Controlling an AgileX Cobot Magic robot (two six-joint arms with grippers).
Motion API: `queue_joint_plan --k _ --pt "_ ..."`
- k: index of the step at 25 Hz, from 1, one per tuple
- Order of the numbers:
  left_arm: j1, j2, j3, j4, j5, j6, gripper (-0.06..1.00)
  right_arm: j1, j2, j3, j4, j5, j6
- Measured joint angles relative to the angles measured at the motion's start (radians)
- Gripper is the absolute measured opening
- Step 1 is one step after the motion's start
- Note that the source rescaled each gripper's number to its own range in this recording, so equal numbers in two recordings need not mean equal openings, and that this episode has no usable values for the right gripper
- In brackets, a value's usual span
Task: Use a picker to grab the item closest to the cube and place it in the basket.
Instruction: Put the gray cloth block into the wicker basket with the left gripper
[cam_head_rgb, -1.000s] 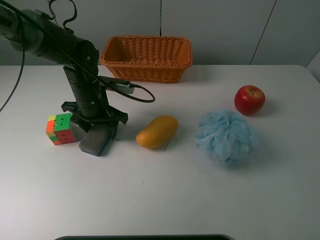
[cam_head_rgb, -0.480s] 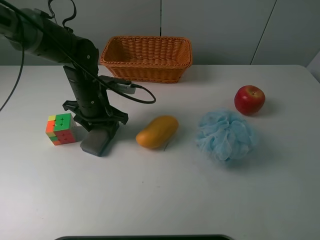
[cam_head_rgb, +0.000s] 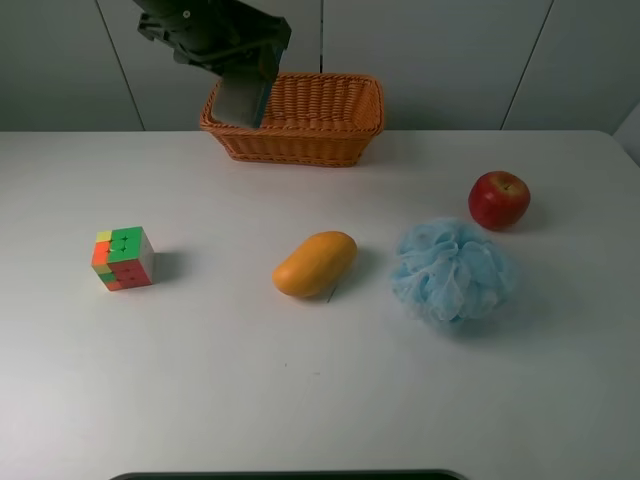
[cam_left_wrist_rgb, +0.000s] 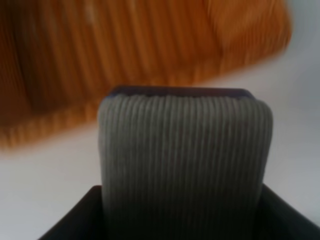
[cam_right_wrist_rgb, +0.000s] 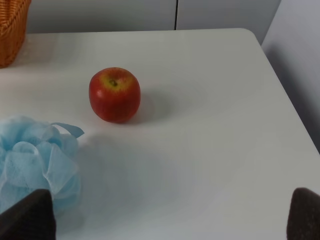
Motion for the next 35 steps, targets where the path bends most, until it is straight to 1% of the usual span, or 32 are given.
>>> queue_joint_plan --k 4,10,13,16,18,22,25,31,35 --pt "0.011 0.087 -0.128 0.031 -0.072 0.007 0.02 0.000 0.000 0.000 0.000 0.000 0.000" --pt "0.051 0.334 -0.399 0.043 -0.089 0.008 0.02 0.000 0.000 0.000 0.000 0.000 0.000" --pt "0.066 0.465 -0.538 0.053 -0.087 0.008 0.02 0.000 0.000 0.000 0.000 0.000 0.000" --pt "0.068 0.572 -0.656 0.057 -0.047 0.008 0.02 0.000 0.000 0.000 0.000 0.000 0.000" --pt "0.068 0.626 -0.712 0.060 -0.012 0.008 0.02 0.000 0.000 0.000 0.000 0.000 0.000" --pt "0.068 0.669 -0.746 0.060 0.041 0.008 0.02 0.000 0.000 0.000 0.000 0.000 0.000" --pt "0.068 0.673 -0.746 0.058 0.055 0.008 0.02 0.000 0.000 0.000 0.000 0.000 0.000" --pt "0.070 0.673 -0.746 0.056 0.066 0.008 0.02 0.000 0.000 0.000 0.000 0.000 0.000" --pt "0.070 0.673 -0.746 0.077 0.066 0.013 0.02 0.000 0.000 0.000 0.000 0.000 0.000"
